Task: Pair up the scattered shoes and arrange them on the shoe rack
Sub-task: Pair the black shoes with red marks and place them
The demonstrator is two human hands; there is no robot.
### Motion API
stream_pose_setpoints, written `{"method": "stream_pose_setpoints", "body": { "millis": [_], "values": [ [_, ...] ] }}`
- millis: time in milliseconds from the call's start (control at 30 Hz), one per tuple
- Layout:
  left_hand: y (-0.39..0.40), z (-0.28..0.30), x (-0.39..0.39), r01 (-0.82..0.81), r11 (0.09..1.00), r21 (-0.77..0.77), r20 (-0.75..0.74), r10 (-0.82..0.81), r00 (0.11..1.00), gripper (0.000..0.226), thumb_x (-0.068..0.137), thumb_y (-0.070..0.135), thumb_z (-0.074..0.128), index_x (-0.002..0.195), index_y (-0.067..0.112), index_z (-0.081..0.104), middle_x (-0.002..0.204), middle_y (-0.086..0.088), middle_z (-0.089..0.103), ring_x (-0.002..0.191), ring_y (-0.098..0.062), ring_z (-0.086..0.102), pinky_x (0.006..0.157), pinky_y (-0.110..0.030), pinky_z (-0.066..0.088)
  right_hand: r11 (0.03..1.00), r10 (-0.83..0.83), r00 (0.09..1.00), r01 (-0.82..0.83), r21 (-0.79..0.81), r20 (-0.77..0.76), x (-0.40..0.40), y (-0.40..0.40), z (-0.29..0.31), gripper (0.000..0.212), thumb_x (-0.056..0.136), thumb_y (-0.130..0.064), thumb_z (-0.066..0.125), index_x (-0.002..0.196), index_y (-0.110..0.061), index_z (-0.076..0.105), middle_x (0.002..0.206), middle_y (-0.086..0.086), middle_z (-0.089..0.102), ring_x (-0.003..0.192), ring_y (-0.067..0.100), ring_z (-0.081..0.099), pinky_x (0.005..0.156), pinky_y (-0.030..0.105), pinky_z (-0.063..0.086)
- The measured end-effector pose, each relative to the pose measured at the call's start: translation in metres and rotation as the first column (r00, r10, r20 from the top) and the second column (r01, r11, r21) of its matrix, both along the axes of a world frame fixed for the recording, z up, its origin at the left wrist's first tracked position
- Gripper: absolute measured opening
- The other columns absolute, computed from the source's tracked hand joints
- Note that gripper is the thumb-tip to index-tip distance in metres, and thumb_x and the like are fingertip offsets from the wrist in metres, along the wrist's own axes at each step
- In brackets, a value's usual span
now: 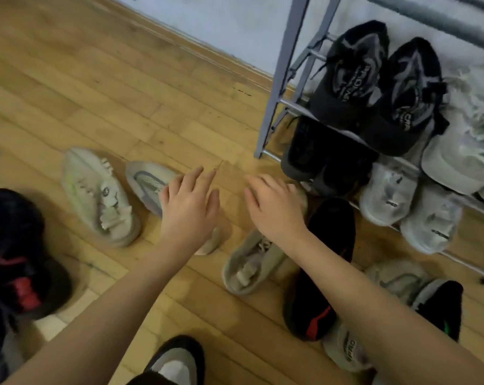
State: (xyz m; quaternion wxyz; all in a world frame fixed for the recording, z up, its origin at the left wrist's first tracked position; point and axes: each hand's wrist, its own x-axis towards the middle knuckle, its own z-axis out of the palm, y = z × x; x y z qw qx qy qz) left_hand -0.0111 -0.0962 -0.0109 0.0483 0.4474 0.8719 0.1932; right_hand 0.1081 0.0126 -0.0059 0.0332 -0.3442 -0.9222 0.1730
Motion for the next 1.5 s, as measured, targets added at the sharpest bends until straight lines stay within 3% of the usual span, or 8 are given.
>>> {"method": "stream_pose_setpoints", "body": {
  "millis": [200,533,733,867,1000,1167,1300,1500],
  "values": [
    [-0.083,0.010,-0.059,-0.238,0.971,-0.026,-0.016,0.238,0.971,0.038,0.095,0.034,0.044,0.130,0.020,0.052,0.136,-0.004,0.050,0.124,-0.032,0.040,0.100,-0.048,0.028,0.965,0.247,0.966,-0.253,-0.072,-0.082,-0.091,-0.056,0.014,0.038,0.100,-0.033,0.033,0.133,-0.021,0.046,0.131,-0.001,0.053,0.120,0.025,0.045,0.097,0.038,0.027],
    [-0.210,-0.019,-0.141,-0.599,0.782,-0.174,0.042,0.613,0.789,0.047,0.097,0.033,0.038,0.142,0.020,0.034,0.150,-0.008,0.028,0.135,-0.034,0.022,0.108,-0.052,0.016,0.828,0.545,0.835,-0.550,-0.110,-0.068,-0.214,-0.153,-0.022,0.041,0.099,-0.034,0.033,0.139,-0.027,0.037,0.142,-0.002,0.042,0.126,0.027,0.035,0.098,0.041,0.017],
    [-0.243,-0.058,-0.192,-0.630,0.683,-0.371,0.091,0.701,0.707,0.057,0.097,0.045,0.026,0.148,0.024,0.010,0.155,-0.014,0.010,0.140,-0.035,0.009,0.112,-0.049,0.007,0.811,0.576,0.817,-0.570,-0.129,0.012,-0.268,-0.193,-0.062,0.046,0.099,-0.040,0.030,0.144,-0.030,0.027,0.146,0.000,0.039,0.132,0.026,0.031,0.103,0.048,0.015],
    [-0.248,-0.072,-0.220,-0.620,0.671,-0.406,0.105,0.709,0.698,0.058,0.096,0.046,0.022,0.148,0.025,0.008,0.151,-0.013,0.023,0.141,-0.029,0.010,0.111,-0.046,0.005,0.804,0.590,0.802,-0.576,-0.147,0.091,-0.286,-0.208,-0.080,0.051,0.099,-0.044,0.024,0.147,-0.031,0.014,0.150,0.001,0.031,0.136,0.026,0.026,0.106,0.054,0.011],
    [-0.251,-0.073,-0.226,-0.632,0.713,-0.302,0.175,0.693,0.699,0.052,0.098,0.036,0.030,0.147,0.022,0.018,0.144,-0.010,0.036,0.133,-0.028,0.026,0.108,-0.042,0.008,0.786,0.617,0.781,-0.604,-0.135,0.097,-0.295,-0.217,-0.088,0.052,0.100,-0.045,0.018,0.149,-0.031,0.006,0.154,-0.001,0.024,0.139,0.023,0.020,0.109,0.053,0.008],
    [-0.257,-0.069,-0.218,-0.618,0.786,-0.018,0.240,0.604,0.760,0.047,0.099,0.020,0.036,0.145,0.022,0.028,0.143,-0.002,0.036,0.122,-0.020,0.040,0.105,-0.039,0.018,0.818,0.557,0.830,-0.548,-0.174,0.002,-0.289,-0.222,-0.091,0.052,0.100,-0.044,0.018,0.149,-0.033,0.004,0.152,0.006,0.027,0.141,0.023,0.017,0.109,0.047,0.004],
    [-0.253,-0.059,-0.212,-0.609,0.772,0.180,0.335,0.534,0.776,0.045,0.097,0.016,0.040,0.141,0.028,0.034,0.140,0.003,0.037,0.118,-0.018,0.045,0.101,-0.052,0.036,0.781,0.478,0.859,-0.511,-0.359,-0.183,-0.281,-0.227,-0.071,0.053,0.100,-0.039,0.025,0.148,-0.035,0.002,0.147,0.013,0.027,0.135,0.021,0.020,0.108,0.036,0.005],
    [-0.240,-0.019,-0.194,-0.566,0.738,0.368,0.318,0.472,0.822,0.045,0.096,0.009,0.045,0.139,0.020,0.039,0.138,-0.005,0.035,0.114,-0.011,0.046,0.093,-0.022,0.043,0.796,0.408,0.844,-0.515,-0.317,-0.348,-0.268,-0.217,-0.029,0.057,0.100,-0.039,0.030,0.148,-0.036,-0.001,0.153,0.009,0.017,0.139,0.021,0.015,0.111,0.037,0.012]
  ]
}}
